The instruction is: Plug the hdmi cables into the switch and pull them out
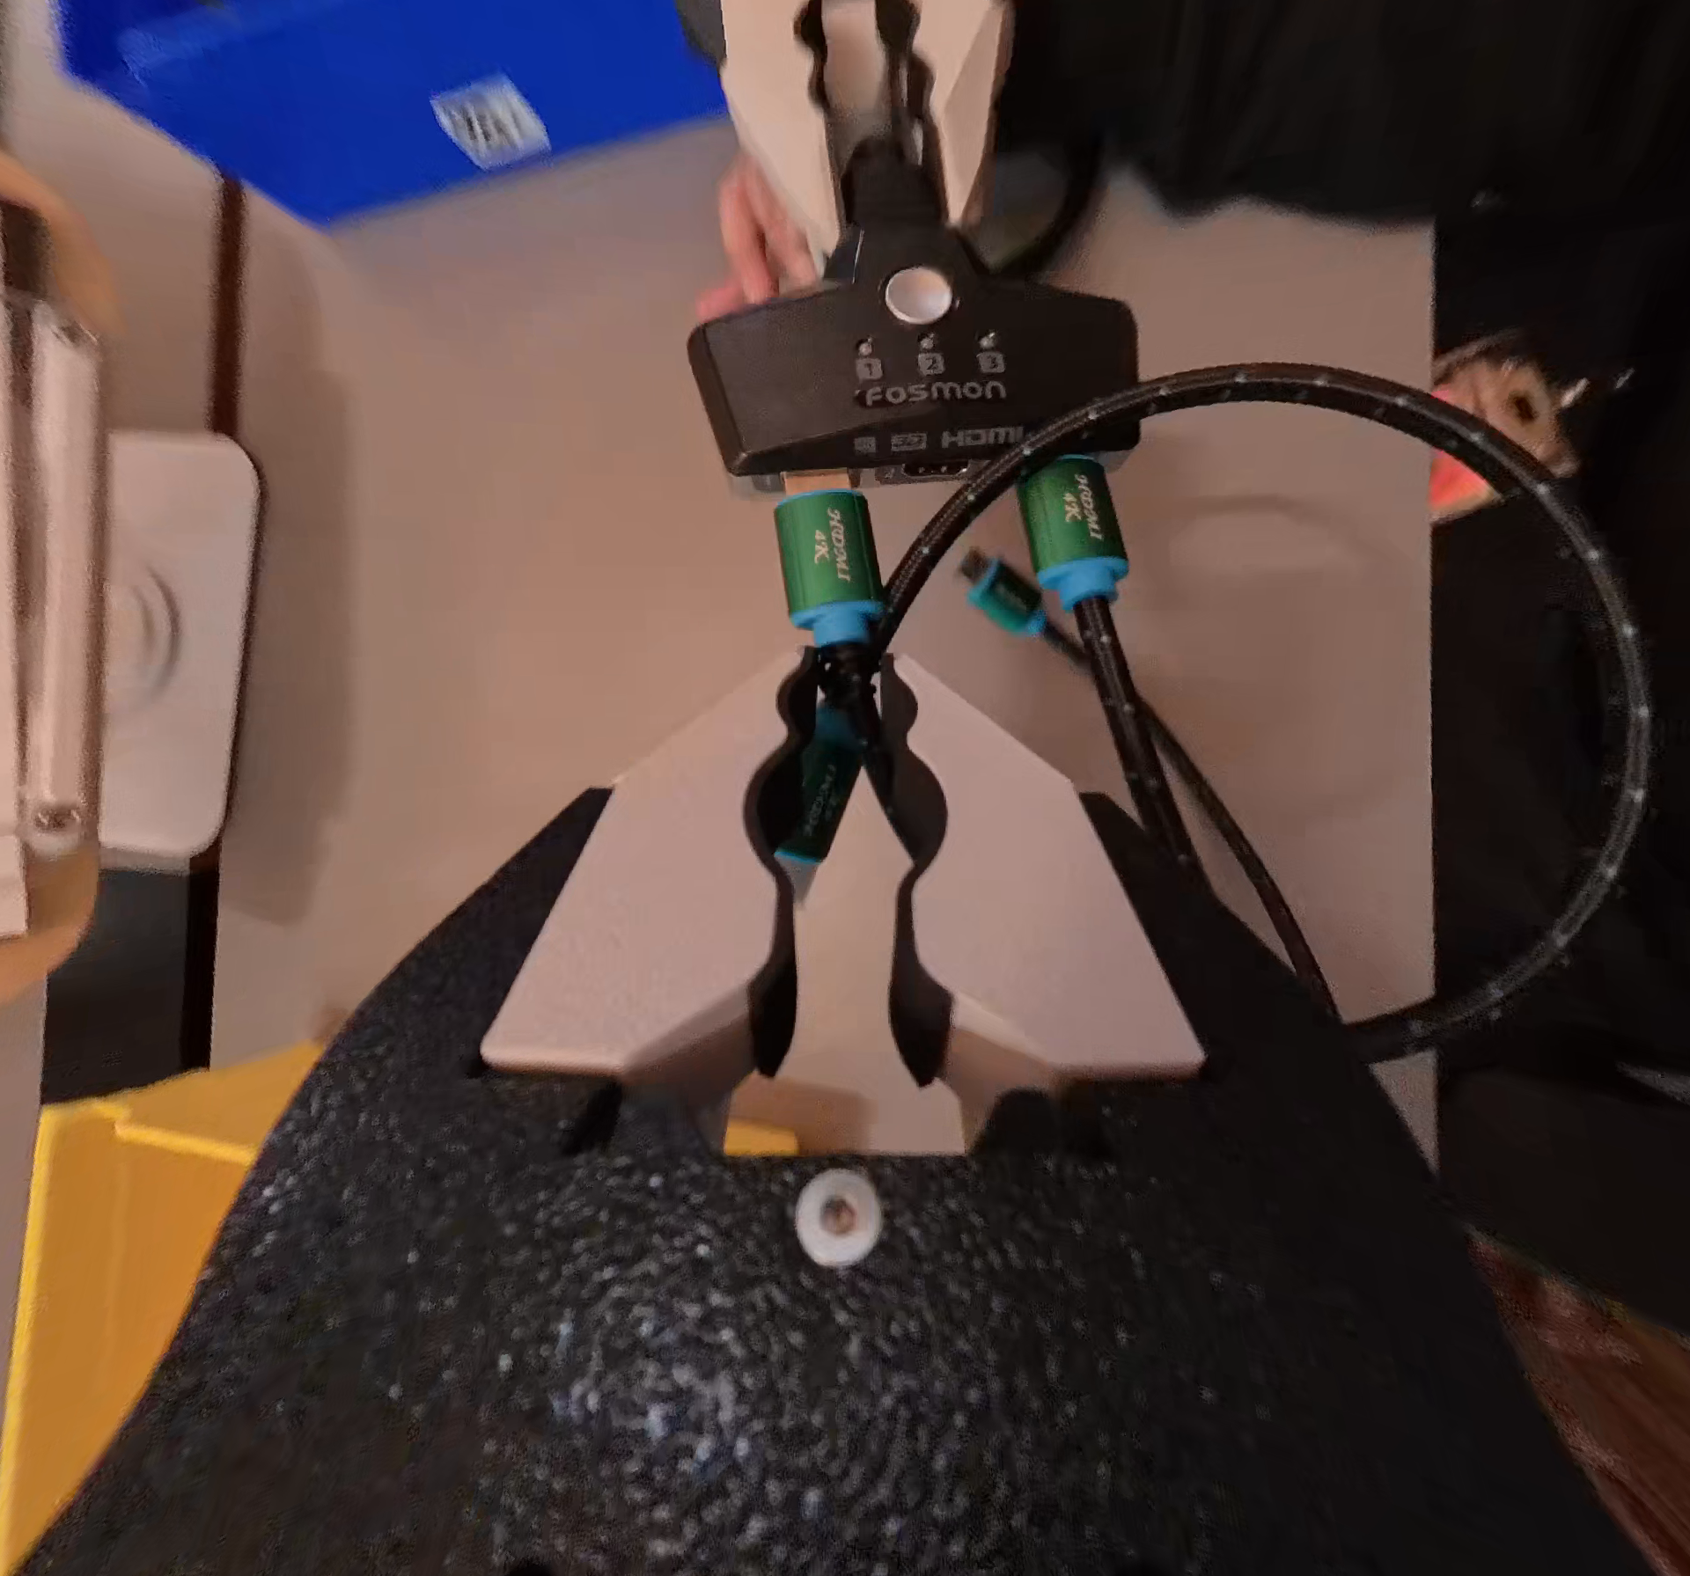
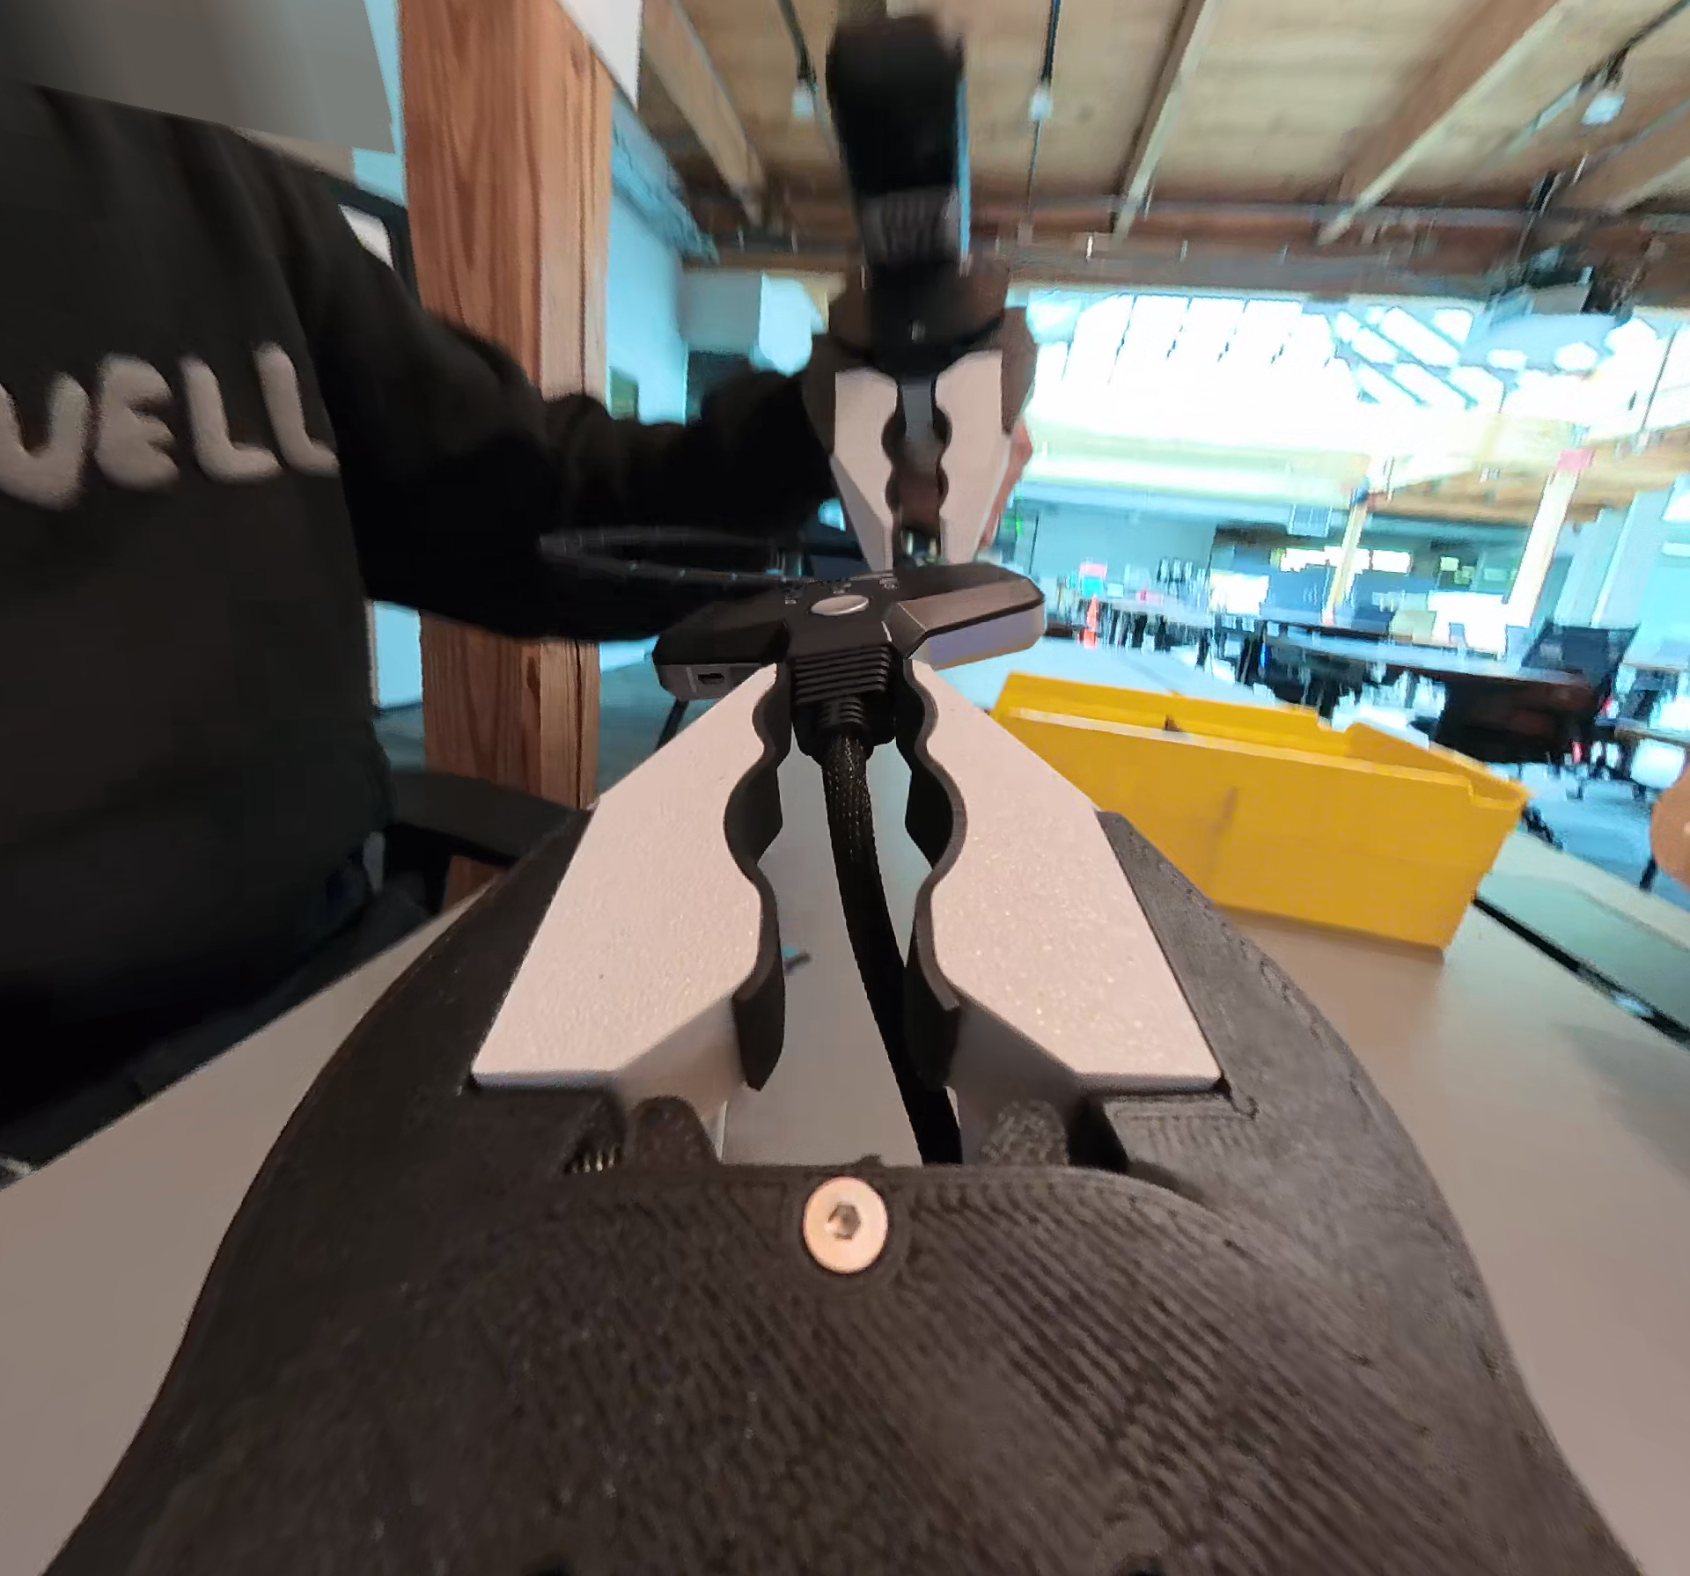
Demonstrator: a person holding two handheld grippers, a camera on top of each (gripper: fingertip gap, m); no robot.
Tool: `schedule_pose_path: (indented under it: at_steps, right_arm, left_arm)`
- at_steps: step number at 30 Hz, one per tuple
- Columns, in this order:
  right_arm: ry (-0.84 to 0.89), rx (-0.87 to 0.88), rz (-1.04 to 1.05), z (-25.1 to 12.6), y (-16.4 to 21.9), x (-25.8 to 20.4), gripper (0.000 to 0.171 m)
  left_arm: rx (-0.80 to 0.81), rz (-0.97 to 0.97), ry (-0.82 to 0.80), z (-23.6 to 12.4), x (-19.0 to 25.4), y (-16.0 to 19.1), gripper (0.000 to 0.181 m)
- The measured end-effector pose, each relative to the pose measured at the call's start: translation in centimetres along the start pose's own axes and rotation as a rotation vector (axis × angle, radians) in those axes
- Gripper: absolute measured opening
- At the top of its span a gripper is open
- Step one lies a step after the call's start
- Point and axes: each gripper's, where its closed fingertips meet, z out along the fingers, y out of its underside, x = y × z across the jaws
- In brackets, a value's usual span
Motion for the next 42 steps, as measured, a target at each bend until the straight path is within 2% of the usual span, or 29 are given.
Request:
schedule_pose_path:
  at_steps: [8, 17, 23, 25, 30, 40, 42]
  right_arm:
    - [0.002, 0.001, 0.013, 0.0, 0.2, 0.1, 0.021]
    - [0.004, -0.003, 0.011, 0.0, 0.2, 0.1, 0.021]
    - [0.015, -0.005, 0.012, -0.1, 0.3, 0.3, 0.02]
    - [0.015, -0.008, 0.012, -0.1, 0.4, 0.3, 0.021]
    - [0.015, -0.01, 0.009, -0.1, 0.4, 0.3, 0.02]
    - [0.009, -0.019, 0.002, 0.0, 0.6, 0.2, 0.02]
    - [0.013, -0.024, 0.004, 0.0, 0.7, 0.3, 0.02]
  left_arm:
    - [0.173, -0.07, -0.057, -0.5, -0.1, 0.1, 0.009]
    - [0.24, -0.197, 0.001, -0.5, -0.1, 0.0, 0.007]
    - [0.213, -0.256, -0.034, 0.1, -0.4, 0.6, 0.012]
    - [0.206, -0.254, -0.026, 0.5, -0.2, 0.7, 0.007]
    - [0.222, -0.27, -0.02, 0.8, -0.1, 1.0, 0.008]
    - [0.219, -0.286, 0.01, 0.9, 0.1, 0.7, 0.019]
    - [0.177, -0.27, -0.009, 1.3, 0.0, 1.2, 0.01]
